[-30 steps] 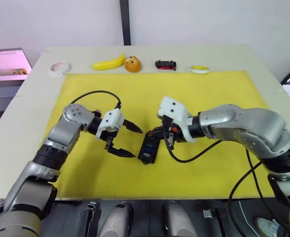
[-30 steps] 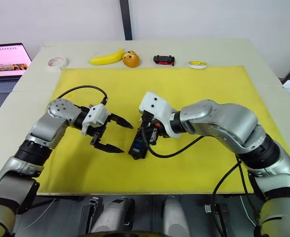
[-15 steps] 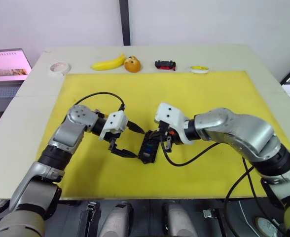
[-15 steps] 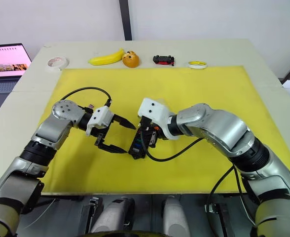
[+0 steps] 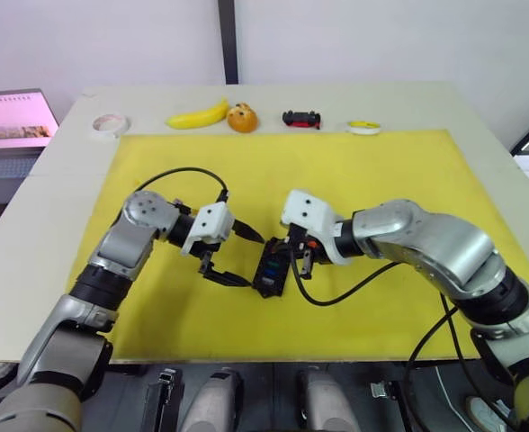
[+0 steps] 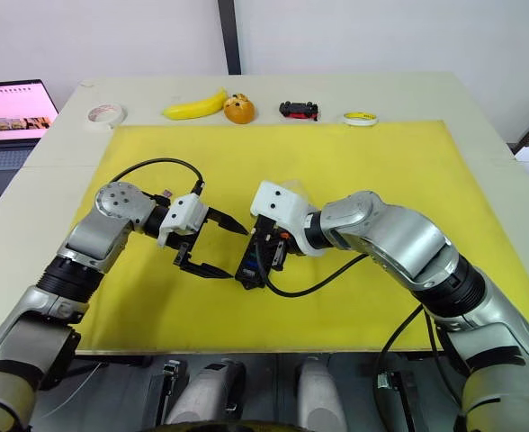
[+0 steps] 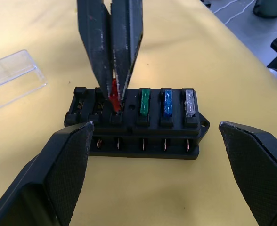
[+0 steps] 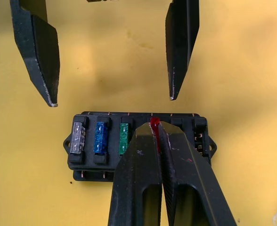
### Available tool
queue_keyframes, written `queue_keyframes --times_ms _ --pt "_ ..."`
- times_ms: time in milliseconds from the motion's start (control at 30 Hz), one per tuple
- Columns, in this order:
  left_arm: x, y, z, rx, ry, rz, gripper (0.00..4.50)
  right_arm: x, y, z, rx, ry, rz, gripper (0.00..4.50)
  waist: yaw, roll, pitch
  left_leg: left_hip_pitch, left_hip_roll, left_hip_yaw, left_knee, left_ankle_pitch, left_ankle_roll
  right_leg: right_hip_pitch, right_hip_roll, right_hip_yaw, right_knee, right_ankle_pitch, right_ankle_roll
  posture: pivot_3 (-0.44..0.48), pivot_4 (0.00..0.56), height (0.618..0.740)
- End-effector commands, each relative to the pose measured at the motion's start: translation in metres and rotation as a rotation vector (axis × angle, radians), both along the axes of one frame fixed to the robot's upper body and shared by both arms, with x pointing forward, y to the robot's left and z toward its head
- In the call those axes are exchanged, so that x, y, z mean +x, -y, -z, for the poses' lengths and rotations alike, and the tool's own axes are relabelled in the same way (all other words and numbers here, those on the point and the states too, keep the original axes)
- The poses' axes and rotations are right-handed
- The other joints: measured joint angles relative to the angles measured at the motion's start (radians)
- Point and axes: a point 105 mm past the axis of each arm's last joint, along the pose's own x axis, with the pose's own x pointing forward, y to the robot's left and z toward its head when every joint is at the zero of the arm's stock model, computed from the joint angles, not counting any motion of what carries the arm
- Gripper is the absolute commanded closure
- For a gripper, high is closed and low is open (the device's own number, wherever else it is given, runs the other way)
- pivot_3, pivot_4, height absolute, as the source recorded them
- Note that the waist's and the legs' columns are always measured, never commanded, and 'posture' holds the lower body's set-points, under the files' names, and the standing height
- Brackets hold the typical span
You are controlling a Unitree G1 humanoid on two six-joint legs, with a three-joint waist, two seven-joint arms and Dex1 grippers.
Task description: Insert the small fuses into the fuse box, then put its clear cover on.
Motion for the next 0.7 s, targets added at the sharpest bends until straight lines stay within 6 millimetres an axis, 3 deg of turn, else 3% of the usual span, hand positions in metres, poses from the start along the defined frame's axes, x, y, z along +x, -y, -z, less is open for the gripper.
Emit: queue_keyframes --times_ms 33,700 --pt "0.0029 -0.0002 -0.0096 -0.023 0.041 -0.003 0.02 -0.0031 -0.0037 -0.0104 0.023 0.039 -0.023 4.5 -0.001 0.0 0.0 0.0 0.0 0.0 0.0 0.0 0.0 0.0 0.0 0.0 0.0 0.0 0.0 0.0 0.15 0.74" --pt "0.0024 0.003 -0.0107 -0.036 0.038 0.003 0.02 -0.0002 -0.0044 -0.0129 0.003 0.076 -0.036 4.5 -0.001 0.0 0.0 0.0 0.0 0.0 0.002 0.0 0.0 -0.001 0.0 0.0 0.003 0.0 0.0 0.0 0.15 0.74"
